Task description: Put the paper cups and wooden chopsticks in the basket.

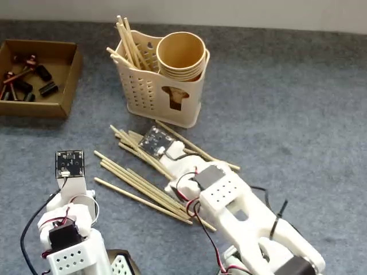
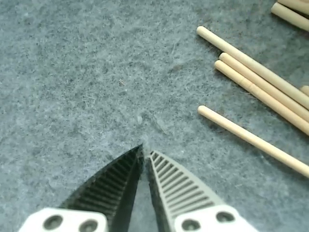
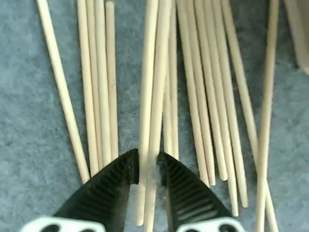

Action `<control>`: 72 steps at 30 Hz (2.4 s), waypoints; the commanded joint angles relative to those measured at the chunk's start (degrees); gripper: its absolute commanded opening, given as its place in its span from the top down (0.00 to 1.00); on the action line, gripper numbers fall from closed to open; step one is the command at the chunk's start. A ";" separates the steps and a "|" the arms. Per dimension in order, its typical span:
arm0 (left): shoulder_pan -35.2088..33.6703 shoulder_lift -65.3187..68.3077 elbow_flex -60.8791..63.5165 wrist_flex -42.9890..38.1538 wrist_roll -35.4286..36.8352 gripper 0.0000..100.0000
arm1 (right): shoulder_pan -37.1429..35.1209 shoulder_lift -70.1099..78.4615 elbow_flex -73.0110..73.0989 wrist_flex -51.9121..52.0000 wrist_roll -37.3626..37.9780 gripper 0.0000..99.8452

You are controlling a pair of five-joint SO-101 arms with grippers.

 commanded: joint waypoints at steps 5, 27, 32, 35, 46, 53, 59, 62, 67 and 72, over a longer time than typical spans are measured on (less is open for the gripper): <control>-0.57 -0.31 0.57 -0.97 -0.18 0.99 | 0.92 -14.55 -1.71 6.55 -3.78 0.99; -0.57 -0.31 0.57 -0.97 -0.18 0.99 | 1.27 -18.51 -11.03 -35.82 -3.87 0.99; -0.75 -0.31 0.57 -1.05 -0.18 0.99 | 1.89 -13.14 -11.56 -44.70 -3.87 0.99; -3.12 -0.31 0.57 -1.05 -0.18 0.99 | 2.59 -7.52 -12.62 -49.27 -3.87 0.99; -4.53 -0.31 0.48 -1.05 -0.09 0.99 | 4.79 11.12 -27.30 -54.46 -4.13 0.99; -4.53 -0.31 0.48 -1.05 -0.09 0.99 | 4.79 21.05 -38.64 -54.46 -3.96 0.99; -4.53 -0.31 0.48 -1.05 -0.09 0.99 | 5.14 27.03 -45.93 -54.37 -3.96 0.99; -4.53 -0.31 0.48 -1.05 -0.09 0.99 | 5.41 29.93 -47.60 -54.37 -3.96 0.99; -4.53 -0.31 0.40 -1.05 -0.09 0.99 | 5.76 32.13 -47.69 -54.37 -3.96 0.99; -4.53 -0.31 0.40 -1.05 -0.09 0.99 | 5.85 33.89 -47.34 -54.37 -3.96 0.99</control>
